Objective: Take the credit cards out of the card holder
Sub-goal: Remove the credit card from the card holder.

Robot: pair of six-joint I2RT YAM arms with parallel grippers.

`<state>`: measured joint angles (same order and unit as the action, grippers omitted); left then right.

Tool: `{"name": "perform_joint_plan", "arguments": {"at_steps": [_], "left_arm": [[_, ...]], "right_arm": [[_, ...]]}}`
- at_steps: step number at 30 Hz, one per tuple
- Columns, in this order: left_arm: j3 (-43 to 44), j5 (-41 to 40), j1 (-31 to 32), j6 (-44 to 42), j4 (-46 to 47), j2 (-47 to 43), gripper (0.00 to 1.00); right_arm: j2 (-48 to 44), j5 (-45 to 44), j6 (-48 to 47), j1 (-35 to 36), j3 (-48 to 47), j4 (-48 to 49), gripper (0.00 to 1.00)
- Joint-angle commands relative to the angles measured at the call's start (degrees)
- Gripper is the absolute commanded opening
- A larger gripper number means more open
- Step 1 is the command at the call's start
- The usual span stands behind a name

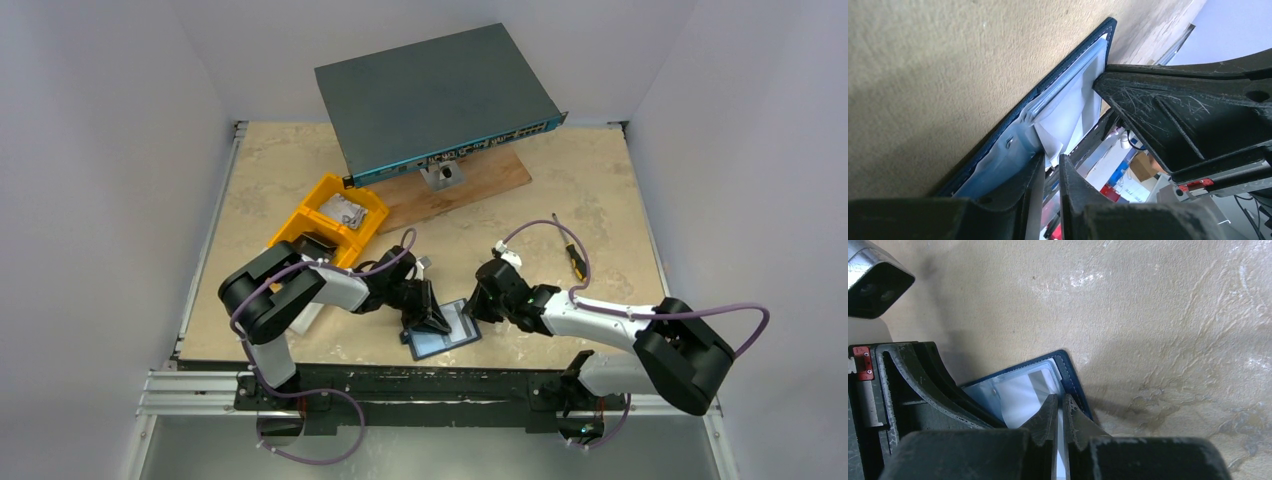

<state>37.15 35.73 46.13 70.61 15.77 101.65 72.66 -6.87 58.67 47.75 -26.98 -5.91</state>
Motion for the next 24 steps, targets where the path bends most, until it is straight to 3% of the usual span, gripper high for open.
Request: {"name": "perform_joint_plan", "arguments": {"at_steps": [1,12,24], "left_arm": [[1.8,-3.8,-0.9,2.7,7.7,-0.3,0.15],[3.5,-4.7,-1.0,2.6,7.1,-1.4,0.14],[5.3,-6.4,-2.1,-1.6,0.1,-3.1,0.15]], "right_arm": [[1.3,1.4,0.6,1.6,3.2,-8.0,0.0],[0.5,0.0,0.7,2.9,1.7,-10.2,0.0],[0.0,-2.2,1.6,6.4,-1.0,-13.5,0.0]]}}
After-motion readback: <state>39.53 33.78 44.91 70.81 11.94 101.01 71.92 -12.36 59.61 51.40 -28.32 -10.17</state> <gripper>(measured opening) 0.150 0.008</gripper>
